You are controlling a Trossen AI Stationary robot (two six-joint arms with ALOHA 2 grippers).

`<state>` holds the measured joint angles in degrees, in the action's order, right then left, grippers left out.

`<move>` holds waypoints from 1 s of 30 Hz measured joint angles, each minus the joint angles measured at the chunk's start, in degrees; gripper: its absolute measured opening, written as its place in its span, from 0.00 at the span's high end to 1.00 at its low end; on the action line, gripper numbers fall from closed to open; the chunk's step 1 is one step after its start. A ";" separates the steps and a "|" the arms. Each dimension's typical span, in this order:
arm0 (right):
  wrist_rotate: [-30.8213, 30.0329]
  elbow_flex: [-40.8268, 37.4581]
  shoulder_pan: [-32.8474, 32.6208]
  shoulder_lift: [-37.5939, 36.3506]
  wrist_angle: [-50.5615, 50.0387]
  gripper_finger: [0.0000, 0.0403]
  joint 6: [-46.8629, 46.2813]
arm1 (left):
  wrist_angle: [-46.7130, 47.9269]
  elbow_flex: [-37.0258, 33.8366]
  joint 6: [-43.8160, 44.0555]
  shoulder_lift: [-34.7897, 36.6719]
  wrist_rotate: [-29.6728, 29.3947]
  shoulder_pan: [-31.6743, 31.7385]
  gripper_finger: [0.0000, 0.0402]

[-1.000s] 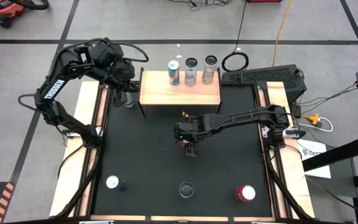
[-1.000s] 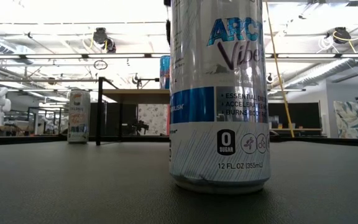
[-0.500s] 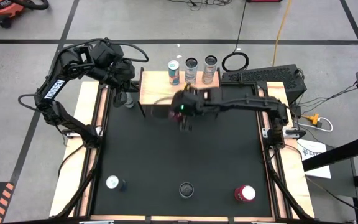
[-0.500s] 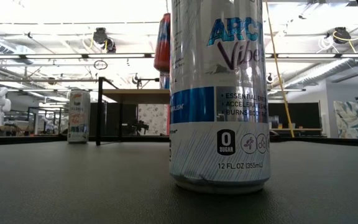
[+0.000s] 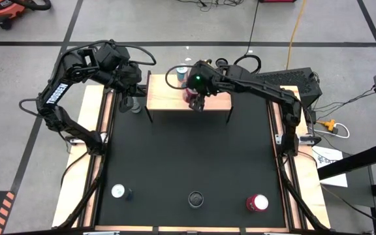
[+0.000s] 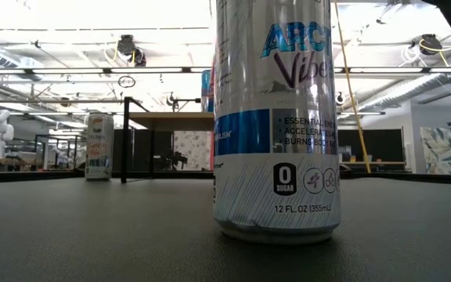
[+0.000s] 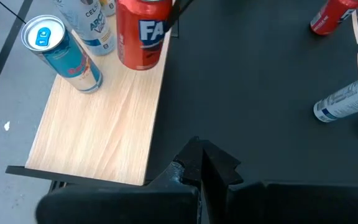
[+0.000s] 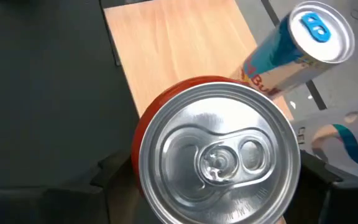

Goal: Place canned beverage on shelf
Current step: Put the top red soda can on the shelf

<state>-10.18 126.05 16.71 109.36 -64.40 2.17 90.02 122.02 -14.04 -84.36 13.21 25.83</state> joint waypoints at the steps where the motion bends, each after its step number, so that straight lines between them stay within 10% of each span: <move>1: 0.03 0.00 0.25 0.00 -0.07 0.33 -0.04 | 0.00 0.00 -0.18 0.00 -0.01 0.02 0.99; 30: 5.82 -0.02 4.20 3.78 -1.95 0.29 3.67 | 0.00 -0.02 -0.33 0.00 0.00 0.00 0.99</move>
<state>-4.36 126.04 20.91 113.14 -66.36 5.85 90.02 121.99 -14.37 -84.36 13.21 25.83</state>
